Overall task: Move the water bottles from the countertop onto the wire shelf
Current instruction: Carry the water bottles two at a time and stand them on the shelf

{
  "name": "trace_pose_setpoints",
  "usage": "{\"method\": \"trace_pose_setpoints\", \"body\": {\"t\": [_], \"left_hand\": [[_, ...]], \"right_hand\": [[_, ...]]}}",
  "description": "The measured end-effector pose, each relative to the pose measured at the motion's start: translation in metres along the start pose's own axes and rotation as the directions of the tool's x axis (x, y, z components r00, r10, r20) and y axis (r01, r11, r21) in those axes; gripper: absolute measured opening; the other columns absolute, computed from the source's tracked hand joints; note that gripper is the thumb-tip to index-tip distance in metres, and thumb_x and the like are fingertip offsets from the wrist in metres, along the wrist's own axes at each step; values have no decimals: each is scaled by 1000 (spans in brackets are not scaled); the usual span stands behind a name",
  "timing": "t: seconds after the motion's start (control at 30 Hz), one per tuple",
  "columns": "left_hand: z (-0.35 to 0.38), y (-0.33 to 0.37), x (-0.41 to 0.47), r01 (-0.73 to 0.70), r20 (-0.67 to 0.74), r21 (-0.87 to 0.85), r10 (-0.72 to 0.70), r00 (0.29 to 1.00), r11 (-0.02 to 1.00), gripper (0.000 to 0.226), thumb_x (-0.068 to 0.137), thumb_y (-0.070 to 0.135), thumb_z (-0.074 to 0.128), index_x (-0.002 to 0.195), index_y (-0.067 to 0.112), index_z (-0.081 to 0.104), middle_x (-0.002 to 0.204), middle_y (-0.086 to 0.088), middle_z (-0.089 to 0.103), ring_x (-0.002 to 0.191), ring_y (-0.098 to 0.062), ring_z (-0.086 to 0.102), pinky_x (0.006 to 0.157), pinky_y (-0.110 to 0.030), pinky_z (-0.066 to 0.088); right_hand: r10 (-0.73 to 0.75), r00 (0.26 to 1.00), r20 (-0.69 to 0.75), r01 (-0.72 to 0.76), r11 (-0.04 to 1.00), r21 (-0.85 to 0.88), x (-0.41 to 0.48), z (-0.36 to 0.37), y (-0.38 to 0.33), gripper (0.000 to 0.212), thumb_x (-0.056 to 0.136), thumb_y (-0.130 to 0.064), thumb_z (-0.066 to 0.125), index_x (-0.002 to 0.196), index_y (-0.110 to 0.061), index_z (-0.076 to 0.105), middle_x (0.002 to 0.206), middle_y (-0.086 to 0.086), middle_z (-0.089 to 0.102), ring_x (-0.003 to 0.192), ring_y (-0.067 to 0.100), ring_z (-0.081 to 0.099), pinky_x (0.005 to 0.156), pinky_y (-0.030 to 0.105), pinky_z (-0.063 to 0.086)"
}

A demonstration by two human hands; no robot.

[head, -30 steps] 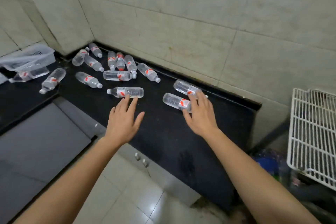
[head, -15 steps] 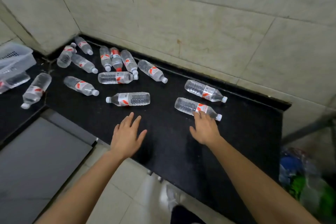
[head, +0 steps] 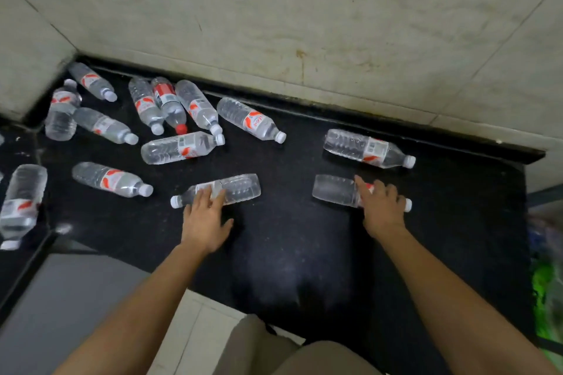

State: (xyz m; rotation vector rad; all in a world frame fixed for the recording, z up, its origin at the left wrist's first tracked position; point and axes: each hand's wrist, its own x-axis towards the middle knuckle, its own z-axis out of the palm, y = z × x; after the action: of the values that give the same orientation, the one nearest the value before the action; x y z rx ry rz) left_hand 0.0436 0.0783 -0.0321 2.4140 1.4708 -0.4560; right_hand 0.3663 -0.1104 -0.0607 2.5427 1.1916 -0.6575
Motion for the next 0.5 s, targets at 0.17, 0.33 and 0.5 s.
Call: {"method": "trace_pose_setpoints", "body": {"t": [0.17,0.33,0.5], "left_hand": [[7,-29,16,105,66,82,-111,992,991,89,97,39,56,158,38,-8,168,-16,-6,155,-36,-5,120,-63,11],[-4,-48,67,-6,121,97,-6,993,995,98,88,46,66,158,39,-2,162,-18,16,150,-38,18,115,-62,21],[-17,-56,94,-45,207,92,25,978,995,87,83,29,72,152,29,18,140,-20,40,125,-43,47,102,-57,43]], "right_hand": [[31,999,-20,-32,997,-76,-9,-12,-11,97,91,-31,68,161,-33,0,148,13,40,130,38,43,106,49,39],[139,990,-38,-133,982,137,-48,17,-59,109,87,-49,70,161,-26,-6,141,13,46,127,34,47,102,44,44],[175,979,102,-202,888,413,-76,33,-87,130,81,-28,81,154,-38,-26,140,12,44,122,35,55,100,50,50]]}}
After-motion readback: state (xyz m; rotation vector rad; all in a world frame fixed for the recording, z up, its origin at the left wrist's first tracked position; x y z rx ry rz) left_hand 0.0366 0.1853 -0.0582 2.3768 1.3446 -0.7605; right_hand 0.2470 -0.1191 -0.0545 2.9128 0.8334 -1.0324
